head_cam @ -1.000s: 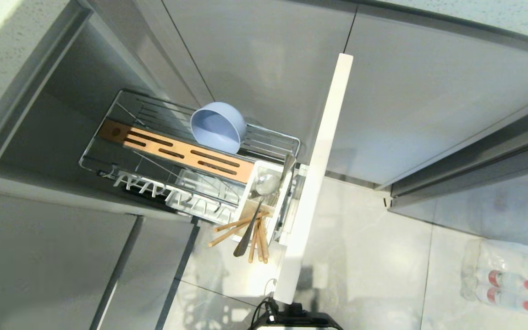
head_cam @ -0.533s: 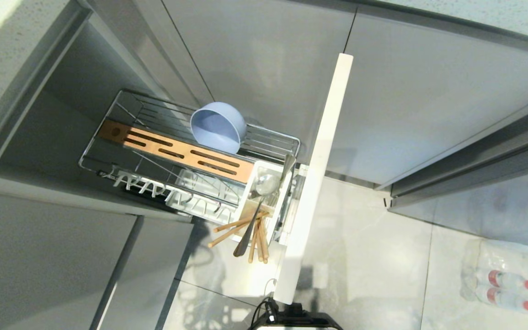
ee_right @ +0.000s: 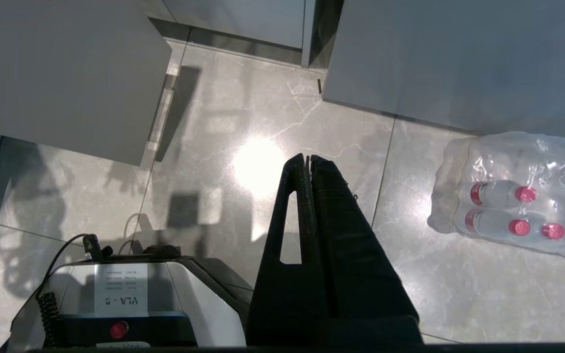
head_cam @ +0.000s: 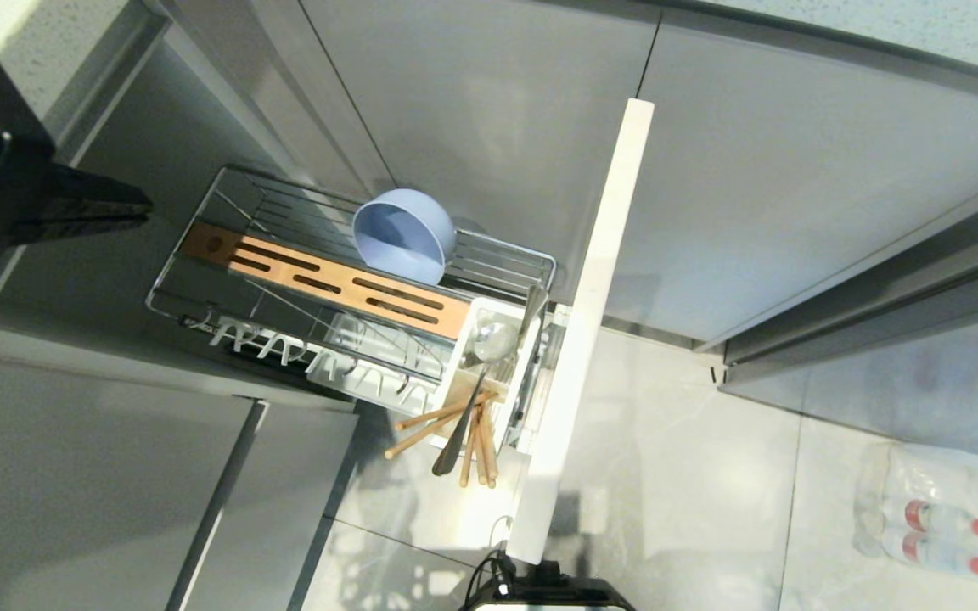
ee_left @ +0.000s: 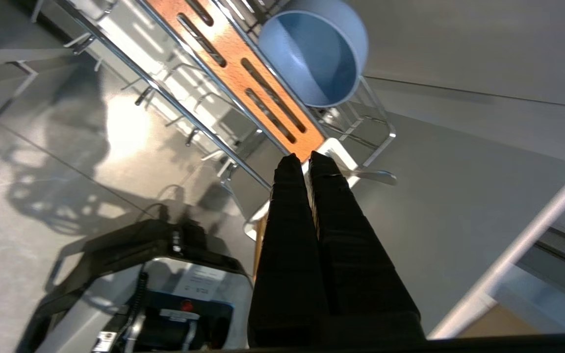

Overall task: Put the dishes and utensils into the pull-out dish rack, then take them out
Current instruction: Take the bowl out of the cupboard

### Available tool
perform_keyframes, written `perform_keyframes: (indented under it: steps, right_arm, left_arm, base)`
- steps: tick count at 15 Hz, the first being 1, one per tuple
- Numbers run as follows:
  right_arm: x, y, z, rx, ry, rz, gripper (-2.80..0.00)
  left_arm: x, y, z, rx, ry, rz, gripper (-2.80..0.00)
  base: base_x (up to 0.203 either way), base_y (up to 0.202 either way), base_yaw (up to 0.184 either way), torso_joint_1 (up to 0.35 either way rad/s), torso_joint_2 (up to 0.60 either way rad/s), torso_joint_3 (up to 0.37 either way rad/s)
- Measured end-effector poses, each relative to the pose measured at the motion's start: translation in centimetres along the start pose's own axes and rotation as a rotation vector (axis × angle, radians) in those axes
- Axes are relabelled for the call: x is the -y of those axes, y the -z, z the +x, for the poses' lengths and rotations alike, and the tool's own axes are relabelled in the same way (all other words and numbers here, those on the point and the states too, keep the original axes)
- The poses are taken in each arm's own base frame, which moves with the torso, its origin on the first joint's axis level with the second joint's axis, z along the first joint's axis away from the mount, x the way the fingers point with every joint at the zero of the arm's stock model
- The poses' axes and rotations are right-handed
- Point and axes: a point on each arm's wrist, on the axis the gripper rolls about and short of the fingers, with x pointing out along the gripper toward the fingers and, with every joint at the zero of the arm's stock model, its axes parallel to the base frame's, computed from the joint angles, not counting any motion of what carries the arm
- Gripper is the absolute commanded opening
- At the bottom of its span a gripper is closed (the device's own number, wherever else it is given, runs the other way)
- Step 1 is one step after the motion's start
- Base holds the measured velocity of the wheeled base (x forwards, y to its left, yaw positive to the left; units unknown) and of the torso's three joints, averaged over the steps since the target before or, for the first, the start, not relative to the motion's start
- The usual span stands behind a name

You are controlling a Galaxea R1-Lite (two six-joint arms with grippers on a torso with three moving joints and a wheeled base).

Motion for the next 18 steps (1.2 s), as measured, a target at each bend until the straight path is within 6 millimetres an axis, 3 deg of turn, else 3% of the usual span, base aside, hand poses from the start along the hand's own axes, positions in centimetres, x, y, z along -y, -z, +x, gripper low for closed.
perform_keyframes:
  steps: [9,10,11,18]
  right_arm:
    - [0.0,0.0,0.0,0.0,0.0,0.0,-2.8]
    - [0.0,0.0,0.0,0.0,0.0,0.0,-2.8]
    - [0.0,0.0,0.0,0.0,0.0,0.0,-2.8]
    - [0.0,0.0,0.0,0.0,0.0,0.0,-2.8]
  left_arm:
    - [4.7,4.5,5.3,0.062,-0.096,0.09,-2.8]
    - [5.0,5.0,5.9,0.059,-0.107,0.103,-0.88]
    - [5.4,5.6,6.5,0.055,-0.112,0.111,0.0]
    - [7.9,8.0,10.3,0.07,-0.135,0.127,0.0]
  base:
    - [0.0,0.0,0.0,0.0,0.0,0.0]
    - [0.0,0.0,0.0,0.0,0.0,0.0]
    - [0.0,0.0,0.0,0.0,0.0,0.0]
    - [0.0,0.0,0.0,0.0,0.0,0.0]
